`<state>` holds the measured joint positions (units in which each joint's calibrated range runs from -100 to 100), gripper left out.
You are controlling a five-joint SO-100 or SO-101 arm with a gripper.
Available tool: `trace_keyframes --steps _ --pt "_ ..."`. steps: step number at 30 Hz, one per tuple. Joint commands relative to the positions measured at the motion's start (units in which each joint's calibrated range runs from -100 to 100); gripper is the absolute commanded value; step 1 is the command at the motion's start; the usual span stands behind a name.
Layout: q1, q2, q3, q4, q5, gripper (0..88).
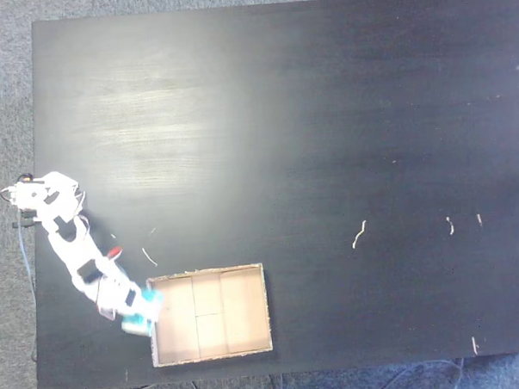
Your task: Pick the green block and drop it in the box on the right.
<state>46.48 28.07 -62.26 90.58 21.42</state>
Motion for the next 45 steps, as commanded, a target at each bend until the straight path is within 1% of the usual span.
trace_keyframes --steps 1,3,7,11,14,16,17,21,23,25,26,27,28,29,31,32,34,36,39,42,44,45 --pt "1.49 3.34 3.78 -12.21 0.29 25.4" --pt "0.49 3.85 11.04 -20.30 -0.24 25.6" --pt "-3.49 0.30 32.71 -38.88 -0.88 25.4" --pt "-6.18 -0.81 43.40 -47.47 -0.93 25.4" --pt "-6.64 -1.31 45.22 -48.38 -0.83 28.6" --pt "-6.18 -2.41 45.22 -46.98 -0.83 43.9" --pt "-5.79 -3.09 45.04 -46.07 -0.83 46.9" --pt "-5.33 -4.87 39.05 -38.31 -1.66 48.8" --pt "-7.48 -9.70 33.70 -29.47 -3.61 48.6" --pt "-11.85 -19.86 28.44 -17.25 -6.35 45.4" --pt "-15.22 -28.75 29.53 -11.22 -7.18 37.8" --pt "-18.82 -40.43 36.15 -8.91 -7.57 26.0" --pt "-23.11 -53.98 44.22 -6.84 -8.01 19.0" --pt "-27.71 -62.45 46.76 -1.97 -8.25 13.2" --pt "-36.60 -80.23 60.63 0.01 -9.52 2.1" --pt "-39.74 -88.36 69.70 -1.23 -10.89 0.1" --pt "-45.03 -99.62 85.11 -5.11 -13.48 0.1" --pt "-48.86 -107.83 100.07 -11.22 -14.75 0.1" --pt "-50.93 -116.72 121.01 -22.12 -15.24 0.1" --pt "-50.39 -123.67 141.50 -31.20 -14.80 0.1" --pt "-49.01 -125.95 151.65 -37.15 -13.82 0.1" --pt "-48.70 -126.12 153.83 -38.88 -13.53 0.1"
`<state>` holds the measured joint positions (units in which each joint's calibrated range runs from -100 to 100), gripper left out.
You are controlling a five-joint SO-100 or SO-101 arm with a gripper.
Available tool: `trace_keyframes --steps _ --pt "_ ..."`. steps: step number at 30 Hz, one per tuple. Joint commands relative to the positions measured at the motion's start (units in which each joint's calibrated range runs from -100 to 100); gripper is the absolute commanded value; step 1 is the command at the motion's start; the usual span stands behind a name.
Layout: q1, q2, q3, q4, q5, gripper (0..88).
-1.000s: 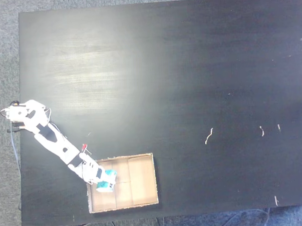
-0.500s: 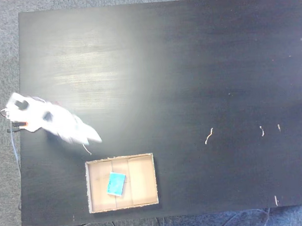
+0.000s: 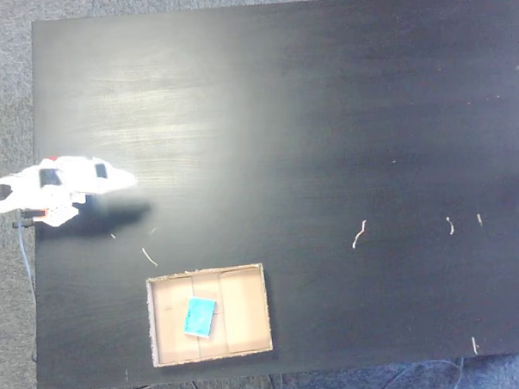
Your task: Pick the green block and drop it in the box on the right.
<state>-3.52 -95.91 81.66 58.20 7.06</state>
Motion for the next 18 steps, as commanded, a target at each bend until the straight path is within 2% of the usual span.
trace_keyframes --steps 1,5,9,11,18 --pt "0.91 -2.15 10.18 -6.83 0.63 0.1" --pt "-1.69 -2.15 11.35 -5.02 -0.54 0.1" --pt "-0.70 -2.15 16.52 -13.77 -0.73 0.1" --pt "-1.23 -2.15 18.24 -16.58 -3.22 0.1" --pt "-3.15 -2.15 18.34 -11.04 -3.61 0.1"
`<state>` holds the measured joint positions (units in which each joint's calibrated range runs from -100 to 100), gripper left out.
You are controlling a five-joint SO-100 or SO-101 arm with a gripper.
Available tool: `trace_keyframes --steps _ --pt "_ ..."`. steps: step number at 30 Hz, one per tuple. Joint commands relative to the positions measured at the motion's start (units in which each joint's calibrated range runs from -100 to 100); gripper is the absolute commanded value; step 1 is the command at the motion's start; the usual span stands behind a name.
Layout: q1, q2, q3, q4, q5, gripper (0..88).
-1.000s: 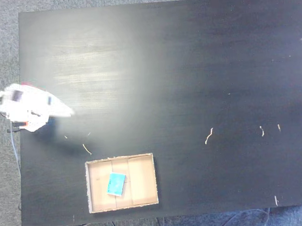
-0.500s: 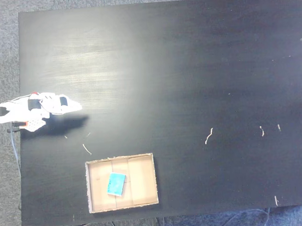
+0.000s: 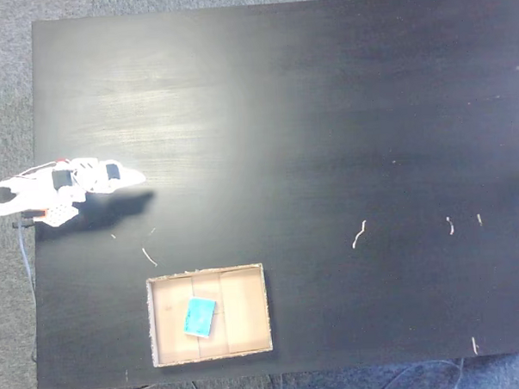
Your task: Pick the green block and drop it in the box on the right.
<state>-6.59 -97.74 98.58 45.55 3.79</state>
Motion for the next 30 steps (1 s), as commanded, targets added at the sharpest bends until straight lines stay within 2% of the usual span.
trace_keyframes --steps 1,4,8,9,11,27,29,30 --pt "0.53 -0.31 1.42 2.10 -1.32 0.1" --pt "2.22 -0.31 1.42 2.34 -2.34 0.1" --pt "1.22 -0.31 1.42 2.18 0.68 0.1" --pt "1.22 -0.31 1.42 2.18 -1.90 0.1" --pt "0.92 -0.31 1.42 2.10 -3.52 0.1" --pt "0.76 -0.31 1.42 2.10 -1.95 0.1" --pt "0.76 -0.31 1.42 2.10 -1.95 2.6" --pt "0.76 -0.31 1.42 2.10 -1.95 0.7"
